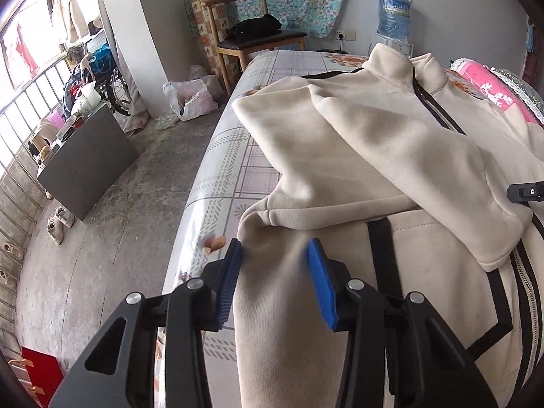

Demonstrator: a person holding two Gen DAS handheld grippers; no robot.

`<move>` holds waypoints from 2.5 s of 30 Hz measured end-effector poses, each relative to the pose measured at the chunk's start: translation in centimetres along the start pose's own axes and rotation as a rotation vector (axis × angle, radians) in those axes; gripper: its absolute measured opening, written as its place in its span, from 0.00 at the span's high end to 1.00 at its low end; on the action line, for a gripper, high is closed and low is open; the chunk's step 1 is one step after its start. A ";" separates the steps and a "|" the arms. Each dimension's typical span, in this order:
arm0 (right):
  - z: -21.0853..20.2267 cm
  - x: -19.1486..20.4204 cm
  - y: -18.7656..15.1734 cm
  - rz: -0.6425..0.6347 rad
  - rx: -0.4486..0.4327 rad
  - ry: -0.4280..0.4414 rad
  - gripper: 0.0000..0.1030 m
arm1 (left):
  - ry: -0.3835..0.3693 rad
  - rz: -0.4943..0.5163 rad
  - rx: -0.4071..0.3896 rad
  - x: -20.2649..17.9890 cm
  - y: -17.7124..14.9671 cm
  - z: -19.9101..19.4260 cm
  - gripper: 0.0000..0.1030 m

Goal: Fold large clothes

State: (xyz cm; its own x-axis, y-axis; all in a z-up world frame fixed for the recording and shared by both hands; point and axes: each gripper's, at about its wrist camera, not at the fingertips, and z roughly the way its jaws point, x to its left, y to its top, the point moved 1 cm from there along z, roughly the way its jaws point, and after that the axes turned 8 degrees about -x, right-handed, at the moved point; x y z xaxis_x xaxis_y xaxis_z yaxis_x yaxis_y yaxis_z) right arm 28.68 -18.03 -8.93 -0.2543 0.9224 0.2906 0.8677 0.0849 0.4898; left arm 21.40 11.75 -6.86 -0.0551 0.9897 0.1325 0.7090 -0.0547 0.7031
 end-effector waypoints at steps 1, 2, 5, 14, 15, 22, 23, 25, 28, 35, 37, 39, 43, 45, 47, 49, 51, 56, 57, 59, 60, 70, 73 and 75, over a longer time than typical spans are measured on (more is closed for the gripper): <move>-0.4 0.3 0.1 -0.014 -0.013 -0.009 0.98 | -0.001 -0.003 0.000 0.1 0.0 0.0 0.61; -0.9 0.4 0.4 -0.021 -0.032 -0.013 0.99 | -0.003 -0.005 0.000 0.2 -0.1 0.1 0.61; -4.2 0.4 2.3 -0.027 -0.142 -0.013 0.99 | -0.010 -0.014 0.006 0.3 -0.1 0.4 0.61; -9.5 -6.6 6.8 0.124 -0.345 -0.136 1.00 | -0.022 -0.030 0.007 0.7 -0.1 0.6 0.61; -8.6 -7.3 6.7 0.128 -0.325 -0.159 1.00 | -0.024 -0.032 0.006 0.8 -0.2 0.6 0.61; -4.9 -10.6 5.6 0.165 -0.261 -0.214 1.00 | -0.036 -0.057 0.014 1.6 -0.1 0.8 0.61; -5.1 -10.6 5.5 0.167 -0.266 -0.213 1.00 | -0.036 -0.055 0.014 1.6 -0.2 0.8 0.61; -4.7 -10.7 5.6 0.153 -0.265 -0.227 1.00 | -0.035 -0.052 0.013 1.6 -0.1 0.8 0.61; -3.1 -10.9 5.4 0.118 -0.228 -0.271 1.00 | -0.033 -0.050 0.011 1.6 -0.2 0.8 0.61; -1.7 -12.3 5.1 0.187 -0.151 -0.185 0.81 | -0.032 -0.045 0.013 1.5 -0.2 0.9 0.61; -1.6 -12.8 5.4 0.223 -0.143 -0.137 0.61 | -0.032 -0.045 0.012 1.5 -0.2 0.9 0.61; -1.0 -13.0 5.7 0.220 -0.118 -0.135 0.64 | -0.032 -0.046 0.013 1.6 -0.2 0.9 0.61; -0.6 -12.0 6.5 0.157 -0.094 -0.181 0.99 | -0.035 -0.048 0.015 1.6 -0.2 0.8 0.61; -1.6 -11.1 6.9 0.104 -0.134 -0.223 0.99 | -0.041 -0.054 0.013 1.6 0.0 0.6 0.61; -3.3 -10.5 7.3 0.096 -0.201 -0.225 1.00 | -0.048 -0.059 0.004 1.6 0.2 0.2 0.61; -4.3 -10.4 7.7 0.096 -0.250 -0.243 1.00 | -0.046 -0.055 0.002 1.6 0.2 0.1 0.61; -3.8 -10.5 7.7 0.087 -0.255 -0.283 1.00 | -0.036 -0.042 0.016 1.3 0.2 0.3 0.61; -1.2 -11.7 7.1 0.104 -0.210 -0.349 1.00 | -0.020 -0.025 0.027 0.9 0.3 0.6 0.61; -1.2 -11.8 6.9 0.119 -0.215 -0.352 1.00 | -0.022 -0.029 0.028 1.0 0.3 0.6 0.61; -2.0 -11.4 6.7 0.117 -0.251 -0.365 1.00 | -0.022 -0.026 0.028 1.1 0.3 0.5 0.61; -2.2 -11.1 6.7 0.102 -0.261 -0.378 1.00 | -0.020 -0.024 0.033 1.2 0.2 0.6 0.61; -5.5 -10.3 3.5 0.077 -0.224 -0.352 0.53 | -0.075 -0.112 0.052 3.3 -0.7 -1.8 0.61; -8.9 -10.8 -0.3 0.102 -0.224 -0.296 0.46 | -0.103 -0.155 0.091 4.5 -2.5 -3.4 0.61; -10.9 -11.5 -3.6 0.141 -0.211 -0.248 0.43 | -0.124 -0.190 0.121 5.2 -4.4 -4.4 0.61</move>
State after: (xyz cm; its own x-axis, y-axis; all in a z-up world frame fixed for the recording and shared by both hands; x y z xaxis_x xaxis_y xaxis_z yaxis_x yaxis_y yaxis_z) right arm 23.78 -33.07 -5.07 -0.0045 0.9851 0.1721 0.7730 -0.1058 0.6255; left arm 14.92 16.56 -6.15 -0.1139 0.9898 -0.0861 0.7737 0.1428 0.6172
